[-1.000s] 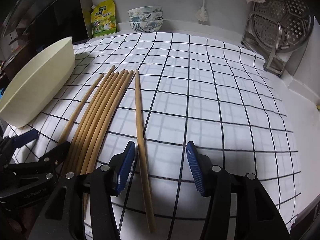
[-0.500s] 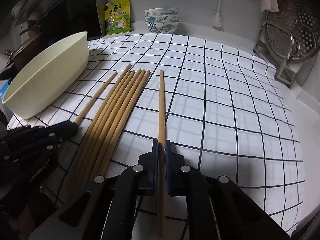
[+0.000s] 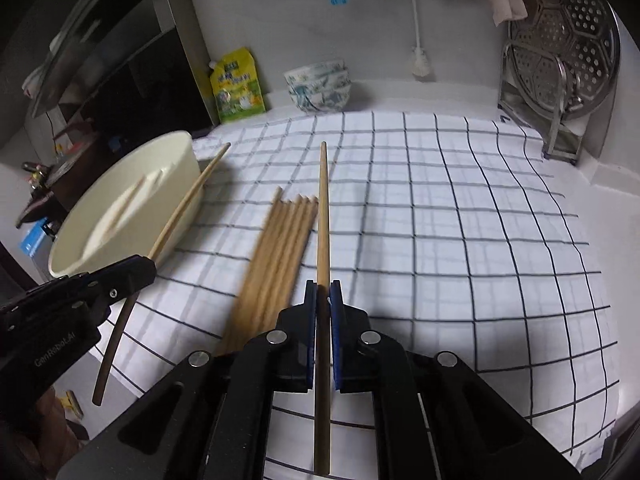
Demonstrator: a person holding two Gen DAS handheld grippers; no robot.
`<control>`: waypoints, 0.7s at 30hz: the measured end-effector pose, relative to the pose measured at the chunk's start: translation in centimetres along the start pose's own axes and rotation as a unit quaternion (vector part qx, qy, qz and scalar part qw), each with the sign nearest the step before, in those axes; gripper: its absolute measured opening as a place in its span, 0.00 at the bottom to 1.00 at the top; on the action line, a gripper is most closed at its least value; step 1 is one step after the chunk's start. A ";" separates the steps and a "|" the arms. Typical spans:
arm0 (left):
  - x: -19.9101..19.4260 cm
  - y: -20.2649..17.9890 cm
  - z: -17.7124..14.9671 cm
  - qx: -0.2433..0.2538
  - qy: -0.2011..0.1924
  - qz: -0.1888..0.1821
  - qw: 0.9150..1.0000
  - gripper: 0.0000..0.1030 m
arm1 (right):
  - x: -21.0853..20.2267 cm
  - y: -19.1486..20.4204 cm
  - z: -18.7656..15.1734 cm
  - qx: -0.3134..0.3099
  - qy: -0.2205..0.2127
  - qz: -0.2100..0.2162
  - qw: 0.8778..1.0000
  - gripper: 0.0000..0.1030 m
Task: Organize utensils
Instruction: 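Close the right tool on the separated chopstick while the left tool grasps another chopstick, then lower both held chopsticks into the white basin and open both tools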
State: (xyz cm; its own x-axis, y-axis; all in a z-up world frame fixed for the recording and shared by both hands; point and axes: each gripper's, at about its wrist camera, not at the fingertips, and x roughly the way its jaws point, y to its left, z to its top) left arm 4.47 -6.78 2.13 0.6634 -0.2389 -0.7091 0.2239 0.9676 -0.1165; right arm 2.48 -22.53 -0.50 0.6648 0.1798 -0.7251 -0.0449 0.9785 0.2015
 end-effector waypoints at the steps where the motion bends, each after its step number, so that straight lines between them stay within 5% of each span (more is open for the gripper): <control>1: -0.8 0.6 0.5 0.000 -0.011 0.003 1.000 0.07 | -0.2 0.7 0.6 0.001 -0.005 0.009 1.000 0.06; 11: -3.9 11.2 3.8 -0.043 -0.061 0.078 0.994 0.07 | 2.0 10.9 6.8 -0.043 -0.019 0.084 0.995 0.06; 21: -0.8 19.4 5.3 -0.079 -0.029 0.108 0.991 0.07 | 8.7 20.4 9.8 -0.093 0.036 0.120 0.988 0.06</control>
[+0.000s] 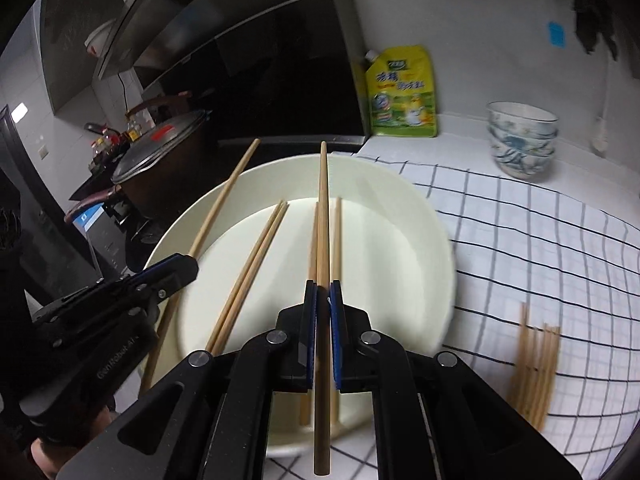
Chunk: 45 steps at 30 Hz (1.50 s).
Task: Organize utensils
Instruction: 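Lower both held chopsticks into the white basin and open both tools, then withdraw both open tools from the basin back over the chopstick row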
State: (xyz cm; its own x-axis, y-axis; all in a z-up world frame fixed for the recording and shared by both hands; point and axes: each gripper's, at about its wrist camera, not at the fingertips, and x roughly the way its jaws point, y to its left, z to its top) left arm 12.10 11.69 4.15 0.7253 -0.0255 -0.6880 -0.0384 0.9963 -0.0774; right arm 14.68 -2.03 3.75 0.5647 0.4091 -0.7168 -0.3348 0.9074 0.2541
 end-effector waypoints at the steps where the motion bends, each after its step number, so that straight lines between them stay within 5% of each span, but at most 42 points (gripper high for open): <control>1: 0.6 0.3 0.0 -0.001 0.006 0.000 1.000 0.07 | 1.0 0.4 0.3 0.000 0.010 0.001 1.000 0.06; 8: 2.8 1.3 -0.3 -0.004 0.033 0.004 0.999 0.08 | 4.0 0.7 0.5 0.001 0.039 -0.008 0.999 0.06; 13: 2.6 2.1 -0.7 -0.015 0.024 0.015 0.999 0.46 | 3.4 0.3 0.1 0.001 0.028 -0.023 0.999 0.19; 32: -0.9 0.7 -2.5 -0.019 0.014 0.007 1.000 0.55 | -1.2 -0.6 -2.2 0.018 0.000 -0.030 0.999 0.19; 41: -2.8 -1.8 -4.0 -0.010 0.011 -0.006 1.000 0.67 | -4.9 -2.4 -4.3 0.033 -0.021 -0.048 0.998 0.26; 45: -3.7 -3.2 -4.9 -0.005 0.009 -0.012 1.000 0.72 | -6.5 -3.6 -5.8 0.038 -0.028 -0.063 0.997 0.37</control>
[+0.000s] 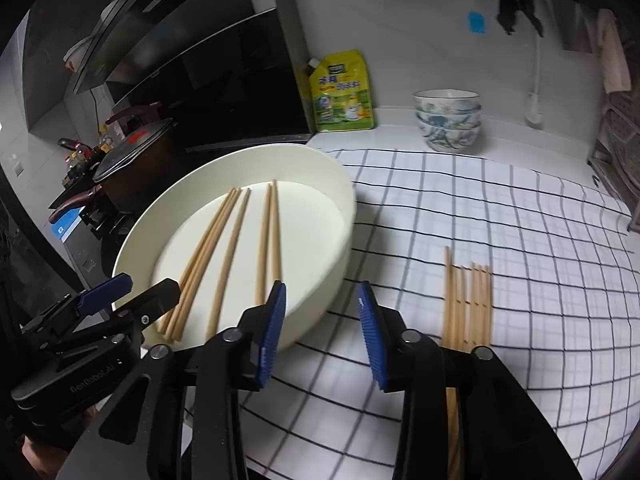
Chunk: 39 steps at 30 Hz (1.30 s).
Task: Organize utensils
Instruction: 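Withdraw both open tools from the basin back over the chopstick row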
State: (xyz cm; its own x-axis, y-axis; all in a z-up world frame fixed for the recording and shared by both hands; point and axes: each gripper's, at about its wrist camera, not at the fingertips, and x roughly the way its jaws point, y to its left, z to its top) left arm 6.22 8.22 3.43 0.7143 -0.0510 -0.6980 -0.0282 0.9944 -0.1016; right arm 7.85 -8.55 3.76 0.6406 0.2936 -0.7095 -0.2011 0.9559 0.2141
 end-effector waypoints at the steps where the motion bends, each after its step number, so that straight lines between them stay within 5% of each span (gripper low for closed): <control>1: -0.2 -0.4 -0.2 0.001 0.001 -0.002 1.000 0.75 | -0.5 -0.6 -0.4 0.004 -0.001 -0.005 1.000 0.37; 6: -1.1 -2.4 -1.5 0.009 0.000 -0.012 1.000 0.85 | -2.2 -3.8 -2.2 0.029 -0.006 -0.025 0.999 0.58; 12: -2.0 -5.0 -2.5 0.028 -0.004 -0.020 0.999 0.90 | -3.6 -7.1 -4.5 0.042 -0.001 -0.054 0.998 0.68; 26: -0.9 -10.7 -6.3 0.071 0.021 -0.034 0.997 0.93 | -3.0 -12.0 -8.7 0.037 0.043 -0.111 0.992 0.71; 39: 0.6 -11.1 -7.4 0.063 0.046 -0.028 0.997 0.93 | -0.3 -11.6 -8.7 0.000 0.067 -0.128 0.990 0.71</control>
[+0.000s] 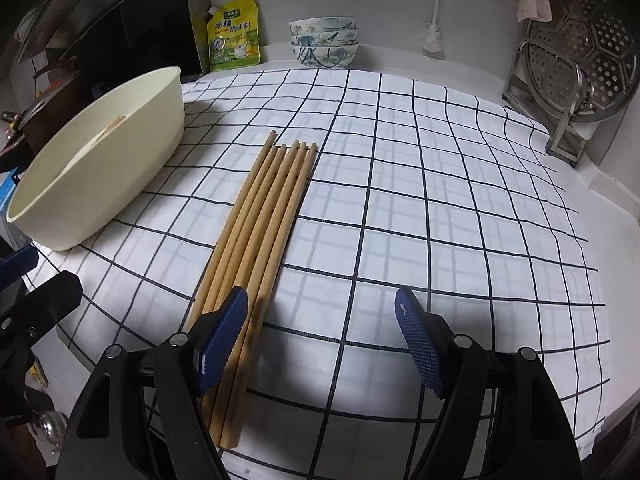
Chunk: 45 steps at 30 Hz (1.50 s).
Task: Organize utensils
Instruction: 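Withdraw both open tools from the basin back over the chopstick row, then pull one chopstick apart with the right tool and close on it while the left tool grasps another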
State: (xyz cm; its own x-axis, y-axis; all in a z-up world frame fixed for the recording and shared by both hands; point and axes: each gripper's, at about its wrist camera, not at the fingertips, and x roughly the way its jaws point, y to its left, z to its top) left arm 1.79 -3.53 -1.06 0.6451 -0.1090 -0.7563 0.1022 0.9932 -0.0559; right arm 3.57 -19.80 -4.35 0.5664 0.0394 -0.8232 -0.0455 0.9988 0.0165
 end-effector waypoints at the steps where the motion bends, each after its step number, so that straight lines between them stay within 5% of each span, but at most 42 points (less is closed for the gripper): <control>1: 0.0 0.0 0.0 0.000 0.001 -0.001 1.000 0.93 | 0.1 0.1 0.0 -0.003 0.001 -0.003 1.000 0.71; 27: 1.9 -1.2 -0.2 0.002 0.025 -0.010 1.000 0.93 | 0.4 -0.9 -0.7 -0.018 0.008 -0.023 1.000 0.71; 37: 3.4 -2.4 0.0 -0.008 0.042 -0.024 0.999 0.93 | 0.5 -4.4 -1.0 0.023 0.006 -0.025 0.999 0.71; 45: 5.6 -3.9 0.1 0.004 0.052 0.013 0.999 0.93 | 0.2 -5.6 -1.3 0.026 0.002 -0.017 1.000 0.71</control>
State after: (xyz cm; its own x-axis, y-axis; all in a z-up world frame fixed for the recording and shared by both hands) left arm 5.14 -8.04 -5.01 0.5657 -0.0773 -0.8210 0.0931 0.9952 -0.0295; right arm 2.83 -25.41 -5.37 0.5632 0.0059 -0.8263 0.0164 0.9997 0.0183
